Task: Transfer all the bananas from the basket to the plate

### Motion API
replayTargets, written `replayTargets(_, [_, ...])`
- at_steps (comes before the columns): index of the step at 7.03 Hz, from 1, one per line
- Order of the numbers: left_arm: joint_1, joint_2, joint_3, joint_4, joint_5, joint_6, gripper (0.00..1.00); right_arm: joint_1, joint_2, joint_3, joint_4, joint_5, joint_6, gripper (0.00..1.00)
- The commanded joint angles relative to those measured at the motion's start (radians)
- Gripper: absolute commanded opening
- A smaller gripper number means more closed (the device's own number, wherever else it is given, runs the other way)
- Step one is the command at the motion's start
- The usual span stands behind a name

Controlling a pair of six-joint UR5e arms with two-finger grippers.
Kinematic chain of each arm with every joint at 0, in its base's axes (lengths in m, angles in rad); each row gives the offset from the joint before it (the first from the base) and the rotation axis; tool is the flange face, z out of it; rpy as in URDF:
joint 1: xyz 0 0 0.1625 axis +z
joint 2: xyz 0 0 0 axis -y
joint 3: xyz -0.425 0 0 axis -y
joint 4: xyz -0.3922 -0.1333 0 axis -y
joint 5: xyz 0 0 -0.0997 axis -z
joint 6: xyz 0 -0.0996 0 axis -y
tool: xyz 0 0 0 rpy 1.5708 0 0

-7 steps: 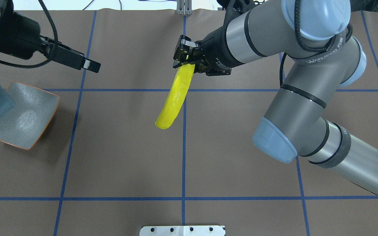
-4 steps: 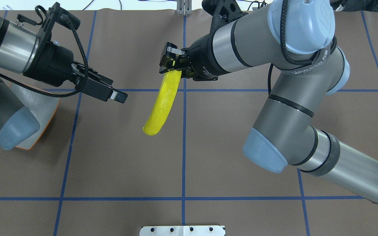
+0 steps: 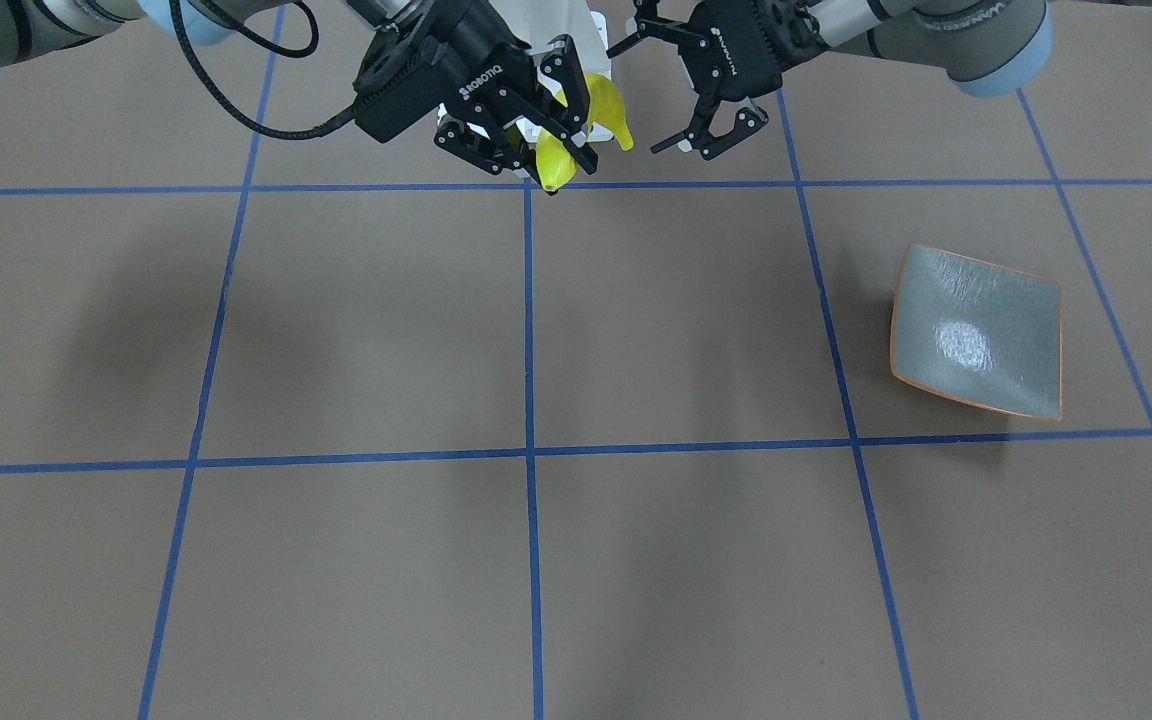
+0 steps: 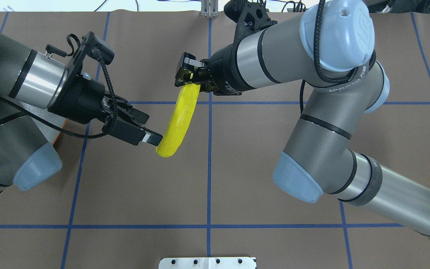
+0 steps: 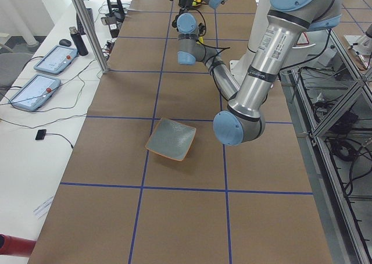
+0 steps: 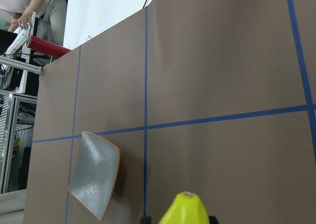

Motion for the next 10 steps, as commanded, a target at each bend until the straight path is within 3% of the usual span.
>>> replayTargets(1, [0.015, -0.011, 0.002, -0.001, 0.001, -0.001, 1.00, -0.031, 0.000, 0.004, 0.023, -0.035, 0.003, 0.00])
replayTargets(7, [0.067, -0.017, 0.000, -0.001, 0.001, -0.001, 0.98, -0.042, 0.003, 0.007, 0.040, -0.042, 0.005, 0.00])
replayTargets(8, [0.075, -0.017, 0.000, -0.001, 0.001, -0.001, 0.84, -0.042, 0.005, 0.009, 0.038, -0.046, 0.005, 0.00])
replayTargets(9, [0.077, -0.033, 0.003, -0.001, 0.002, -0.001, 0.56, -0.043, 0.005, 0.007, 0.038, -0.046, 0.005, 0.00])
replayTargets(10, [0.077, -0.042, 0.008, -0.001, 0.004, -0.001, 0.19, -0.043, 0.005, 0.009, 0.038, -0.046, 0.003, 0.00])
